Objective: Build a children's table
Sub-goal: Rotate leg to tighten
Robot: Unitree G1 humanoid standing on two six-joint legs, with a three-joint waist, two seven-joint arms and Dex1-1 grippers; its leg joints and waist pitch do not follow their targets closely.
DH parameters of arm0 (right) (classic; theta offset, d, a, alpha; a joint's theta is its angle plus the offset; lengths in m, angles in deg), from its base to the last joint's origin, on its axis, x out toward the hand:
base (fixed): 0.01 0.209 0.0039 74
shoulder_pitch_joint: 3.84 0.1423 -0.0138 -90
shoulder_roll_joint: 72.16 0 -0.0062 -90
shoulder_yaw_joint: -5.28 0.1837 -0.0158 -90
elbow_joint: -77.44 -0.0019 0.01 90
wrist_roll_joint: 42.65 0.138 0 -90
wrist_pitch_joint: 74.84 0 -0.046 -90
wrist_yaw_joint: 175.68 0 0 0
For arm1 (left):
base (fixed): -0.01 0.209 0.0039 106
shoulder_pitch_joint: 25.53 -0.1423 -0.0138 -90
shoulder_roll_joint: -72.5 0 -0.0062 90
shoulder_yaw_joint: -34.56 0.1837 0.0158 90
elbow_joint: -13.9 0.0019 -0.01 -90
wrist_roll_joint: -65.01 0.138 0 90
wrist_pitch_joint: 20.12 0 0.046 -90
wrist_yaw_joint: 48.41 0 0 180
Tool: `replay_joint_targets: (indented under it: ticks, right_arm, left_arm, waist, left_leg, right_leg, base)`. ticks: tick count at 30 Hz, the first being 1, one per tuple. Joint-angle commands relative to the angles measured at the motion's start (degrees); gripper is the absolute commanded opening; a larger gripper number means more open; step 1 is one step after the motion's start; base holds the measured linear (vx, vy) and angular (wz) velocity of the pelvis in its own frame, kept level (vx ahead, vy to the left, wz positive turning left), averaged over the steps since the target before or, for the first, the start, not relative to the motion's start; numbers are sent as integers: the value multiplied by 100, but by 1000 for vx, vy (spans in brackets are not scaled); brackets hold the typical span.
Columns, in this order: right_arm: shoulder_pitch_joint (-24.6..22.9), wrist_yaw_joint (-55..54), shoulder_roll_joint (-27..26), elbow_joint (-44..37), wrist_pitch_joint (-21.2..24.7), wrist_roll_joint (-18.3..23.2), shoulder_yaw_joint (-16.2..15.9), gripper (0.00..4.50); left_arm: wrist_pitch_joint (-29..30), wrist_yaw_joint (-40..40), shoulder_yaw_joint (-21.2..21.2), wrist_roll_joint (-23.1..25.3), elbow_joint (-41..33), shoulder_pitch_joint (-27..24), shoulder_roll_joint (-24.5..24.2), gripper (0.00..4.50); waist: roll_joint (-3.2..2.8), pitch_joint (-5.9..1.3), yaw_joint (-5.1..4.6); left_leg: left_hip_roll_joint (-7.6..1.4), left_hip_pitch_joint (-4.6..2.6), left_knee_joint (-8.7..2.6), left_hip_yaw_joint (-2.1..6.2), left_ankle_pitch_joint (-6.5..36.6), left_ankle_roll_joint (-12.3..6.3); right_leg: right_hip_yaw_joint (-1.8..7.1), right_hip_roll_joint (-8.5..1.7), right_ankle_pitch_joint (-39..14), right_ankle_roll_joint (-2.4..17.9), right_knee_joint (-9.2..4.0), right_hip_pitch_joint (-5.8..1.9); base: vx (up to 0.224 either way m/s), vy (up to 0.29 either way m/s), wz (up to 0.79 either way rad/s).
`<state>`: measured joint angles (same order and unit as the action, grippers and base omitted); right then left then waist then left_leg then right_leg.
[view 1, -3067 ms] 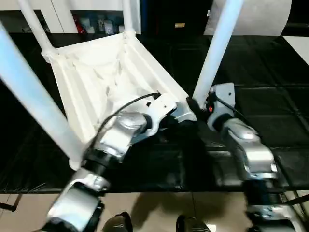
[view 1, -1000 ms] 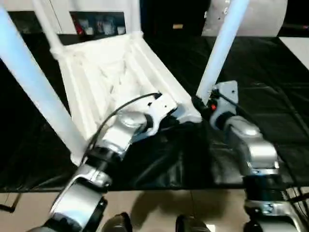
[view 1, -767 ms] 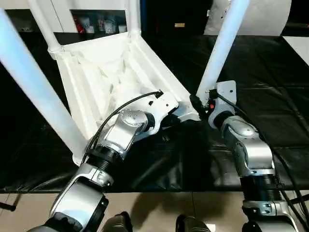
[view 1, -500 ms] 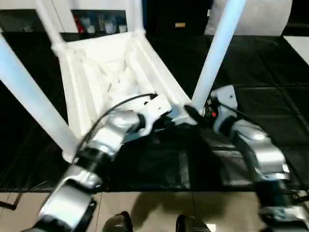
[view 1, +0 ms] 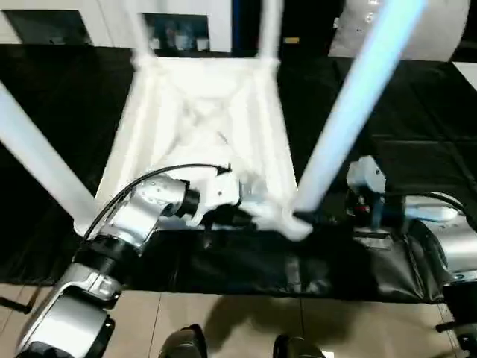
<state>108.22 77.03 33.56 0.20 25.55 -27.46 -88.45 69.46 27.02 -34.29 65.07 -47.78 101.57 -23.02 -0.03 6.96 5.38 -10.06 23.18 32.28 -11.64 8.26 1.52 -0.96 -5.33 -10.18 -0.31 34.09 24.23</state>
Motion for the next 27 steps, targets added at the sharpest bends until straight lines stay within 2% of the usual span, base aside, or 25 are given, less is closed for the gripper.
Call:
replay_joint_targets:
  ticks: [1, 7, 8, 9, 11, 12, 14, 18, 22, 24, 25, 27]
  right_arm:
    - [2, 404, 167, 6, 181, 257, -42, 327]
    - [47, 815, 218, 87, 283, 420, -146, 267]
    - [53, 887, 217, 94, 320, 436, -161, 267]
    - [56, 916, 217, 96, 328, 440, -164, 243]
    - [56, 929, 219, 74, 364, 472, -185, 239]
    - [41, 934, 221, 56, 401, 490, -199, 221]
    - [7, 962, 240, -4, 512, 548, -220, 210]
    - [-56, 965, 229, -124, 673, 637, -220, 200]
    - [-183, 432, -14, -397, 1058, 840, -19, 198]
    - [-189, 375, -35, -413, 1072, 841, -7, 198]
    - [-199, -440, -352, -524, 1297, 659, 38, 198]
    - [-98, -1472, -755, -467, 1499, 292, 80, 198]
  left_arm:
    - [-142, 438, 240, -46, -191, -42, -12, 0]
    - [-233, 572, 253, -74, -149, -17, -63, 0]
    - [-241, 595, 253, -81, -138, -11, -65, 0]
    - [-244, 606, 253, -85, -134, -7, -66, 0]
    - [-255, 610, 253, -91, -124, -10, -63, 0]
    - [-252, 602, 253, -92, -126, -20, -58, 0]
    - [-224, 594, 256, -104, -151, -35, -54, 0]
    - [-161, 563, 253, -129, -183, -58, -45, 0]
    - [283, 166, 165, -84, -252, -26, 107, 0]
    - [308, 152, 157, -95, -259, -24, 122, 0]
    - [681, -282, 71, -75, -267, 41, 345, 0]
    - [1010, -743, 25, -21, -222, 103, 594, 0]
  waist:
    - [104, -435, -13]
    - [125, -434, -15]
    - [128, -424, -18]
    - [129, -430, -16]
    - [134, -442, -15]
    - [137, -450, -12]
    - [145, -431, -9]
    - [145, -416, -2]
    - [144, -397, 0]
    - [148, -388, -14]
    - [143, -370, -35]
    - [119, -335, -77]
  left_leg:
    - [-322, -193, -303, 73, 1183, -642]
    - [-312, -182, -316, 90, 1320, -508]
    - [-310, -174, -317, 92, 1295, -506]
    - [-307, -174, -314, 92, 1277, -512]
    - [-307, -179, -305, 88, 1171, -541]
    - [-302, -175, -292, 83, 1083, -577]
    - [-299, -173, -289, 78, 1019, -633]
    - [-300, -172, -298, 81, 1111, -619]
    - [-302, -175, -317, 90, 1209, -543]
    - [-298, -167, -331, 98, 1269, -490]
    - [-298, -165, -352, 99, 1361, -438]
    - [-287, -180, -386, 123, 1589, -266]
  right_leg:
    - [126, -252, -950, 1561, -328, -254]
    - [131, -285, -1381, 1427, -370, -249]
    - [130, -282, -1379, 1418, -369, -247]
    - [129, -275, -1354, 1417, -366, -248]
    - [130, -274, -1213, 1430, -350, -251]
    - [129, -267, -1068, 1460, -335, -253]
    - [127, -261, -962, 1496, -326, -246]
    - [124, -264, -1141, 1468, -343, -244]
    - [132, -273, -1385, 1393, -372, -233]
    - [133, -280, -1549, 1338, -390, -230]
    - [138, -276, -1719, 1278, -409, -211]
    - [145, -279, -2146, 1181, -452, -177]
  base:
    - [0, 0, 0]
    - [0, 0, 0]
    - [0, 0, 0]
    - [0, 0, 0]
    - [0, 0, 0]
    - [0, 0, 0]
    - [0, 0, 0]
    - [0, 0, 0]
    - [0, 0, 0]
    - [0, 0, 0]
    - [0, 0, 0]
    - [0, 0, 0]
